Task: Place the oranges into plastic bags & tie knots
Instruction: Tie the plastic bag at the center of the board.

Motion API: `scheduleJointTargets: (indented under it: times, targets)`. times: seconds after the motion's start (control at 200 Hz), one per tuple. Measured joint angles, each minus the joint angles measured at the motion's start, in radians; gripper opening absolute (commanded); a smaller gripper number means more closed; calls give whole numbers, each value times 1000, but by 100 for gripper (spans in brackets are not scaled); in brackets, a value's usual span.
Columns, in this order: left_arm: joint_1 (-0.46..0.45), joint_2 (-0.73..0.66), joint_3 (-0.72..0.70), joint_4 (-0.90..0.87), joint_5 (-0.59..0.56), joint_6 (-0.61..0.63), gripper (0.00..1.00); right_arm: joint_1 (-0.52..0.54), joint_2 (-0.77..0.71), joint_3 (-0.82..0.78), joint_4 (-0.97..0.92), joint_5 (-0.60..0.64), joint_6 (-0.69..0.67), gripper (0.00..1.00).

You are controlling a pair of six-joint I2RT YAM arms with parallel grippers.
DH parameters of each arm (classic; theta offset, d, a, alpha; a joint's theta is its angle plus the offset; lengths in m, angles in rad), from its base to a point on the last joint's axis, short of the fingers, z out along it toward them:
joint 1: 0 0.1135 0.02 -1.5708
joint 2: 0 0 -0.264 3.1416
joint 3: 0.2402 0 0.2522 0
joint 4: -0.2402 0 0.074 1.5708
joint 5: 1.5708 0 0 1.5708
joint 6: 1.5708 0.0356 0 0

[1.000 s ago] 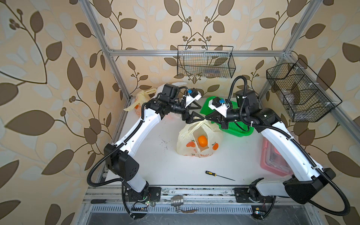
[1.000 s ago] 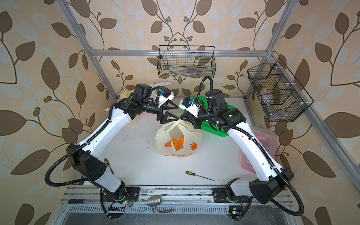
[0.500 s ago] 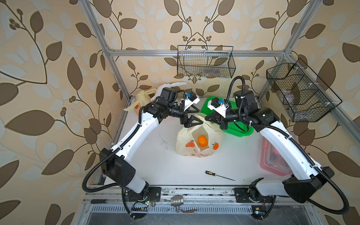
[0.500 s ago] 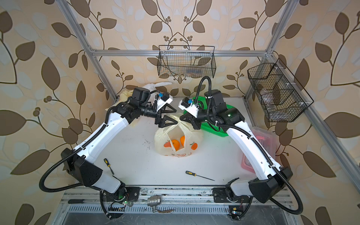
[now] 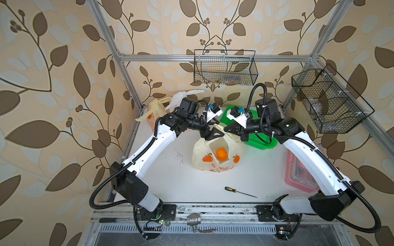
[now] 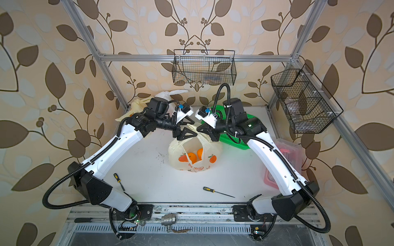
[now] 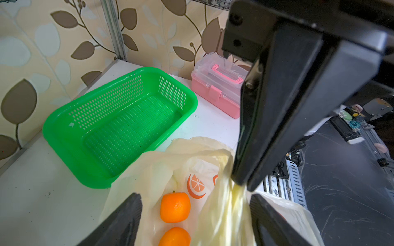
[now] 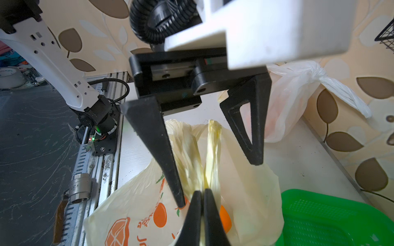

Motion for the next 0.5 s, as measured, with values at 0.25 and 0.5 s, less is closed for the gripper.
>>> scheduleJointTargets:
  times: [0.25, 0.5]
  targets:
    - [-8, -8, 0, 23, -32, -3, 84, 0, 0, 0, -6, 1, 3, 0]
    - [-8, -10, 0, 28, -24, 0, 78, 0, 0, 0, -9, 8, 4, 0]
